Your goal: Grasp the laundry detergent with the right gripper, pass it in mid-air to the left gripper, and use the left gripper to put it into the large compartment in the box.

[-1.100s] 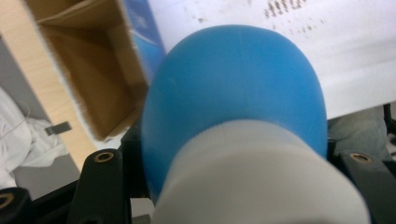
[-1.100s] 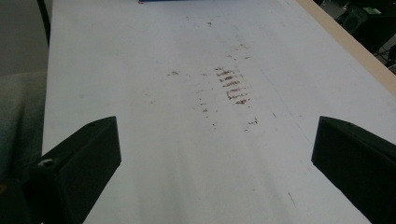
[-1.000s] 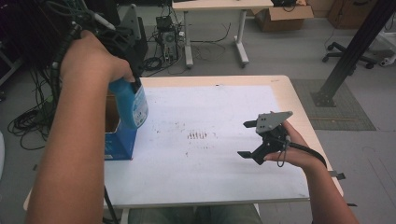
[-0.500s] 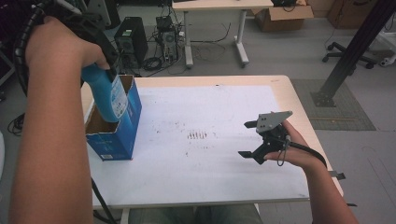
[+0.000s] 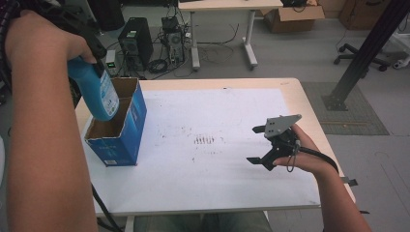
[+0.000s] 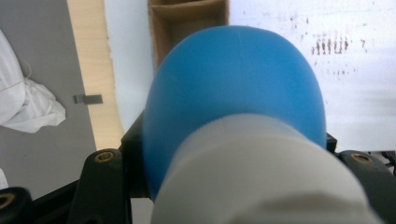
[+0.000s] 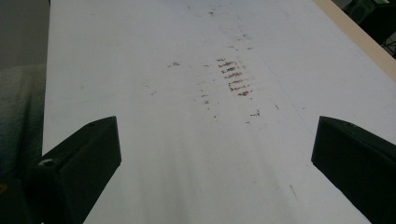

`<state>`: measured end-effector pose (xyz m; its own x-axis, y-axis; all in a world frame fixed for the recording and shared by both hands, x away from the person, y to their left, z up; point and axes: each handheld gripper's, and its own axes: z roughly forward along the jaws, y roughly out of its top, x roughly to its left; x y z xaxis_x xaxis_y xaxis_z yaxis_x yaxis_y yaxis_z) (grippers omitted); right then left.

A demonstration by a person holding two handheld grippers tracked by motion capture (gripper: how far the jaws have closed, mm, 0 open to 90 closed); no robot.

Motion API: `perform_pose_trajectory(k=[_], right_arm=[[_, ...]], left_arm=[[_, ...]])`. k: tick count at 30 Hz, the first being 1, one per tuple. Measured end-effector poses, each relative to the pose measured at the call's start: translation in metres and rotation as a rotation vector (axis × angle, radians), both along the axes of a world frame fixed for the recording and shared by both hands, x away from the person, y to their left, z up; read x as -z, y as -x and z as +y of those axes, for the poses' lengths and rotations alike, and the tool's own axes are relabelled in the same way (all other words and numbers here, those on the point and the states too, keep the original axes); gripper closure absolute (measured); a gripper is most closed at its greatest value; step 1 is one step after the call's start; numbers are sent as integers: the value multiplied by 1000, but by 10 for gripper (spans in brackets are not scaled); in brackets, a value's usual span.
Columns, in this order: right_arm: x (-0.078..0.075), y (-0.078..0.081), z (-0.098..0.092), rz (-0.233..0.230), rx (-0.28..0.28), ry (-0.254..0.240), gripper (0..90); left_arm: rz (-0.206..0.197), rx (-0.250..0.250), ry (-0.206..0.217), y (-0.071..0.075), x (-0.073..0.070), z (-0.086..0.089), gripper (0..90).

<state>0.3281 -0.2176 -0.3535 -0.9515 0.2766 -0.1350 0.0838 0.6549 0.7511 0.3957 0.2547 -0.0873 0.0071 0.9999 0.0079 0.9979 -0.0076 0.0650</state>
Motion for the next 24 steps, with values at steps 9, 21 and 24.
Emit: perform_pose_trajectory(k=[9, 21, 24], right_arm=[[3, -3, 4, 11, 4, 1, 15], [4, -5, 6, 15, 9, 4, 16], [5, -5, 7, 17, 9, 8, 16]], left_arm=[[-8, -10, -1, -10, 3, 12, 391], [-7, 1, -3, -16, 23, 23, 391], [-4, 3, 0, -17, 27, 24, 391]])
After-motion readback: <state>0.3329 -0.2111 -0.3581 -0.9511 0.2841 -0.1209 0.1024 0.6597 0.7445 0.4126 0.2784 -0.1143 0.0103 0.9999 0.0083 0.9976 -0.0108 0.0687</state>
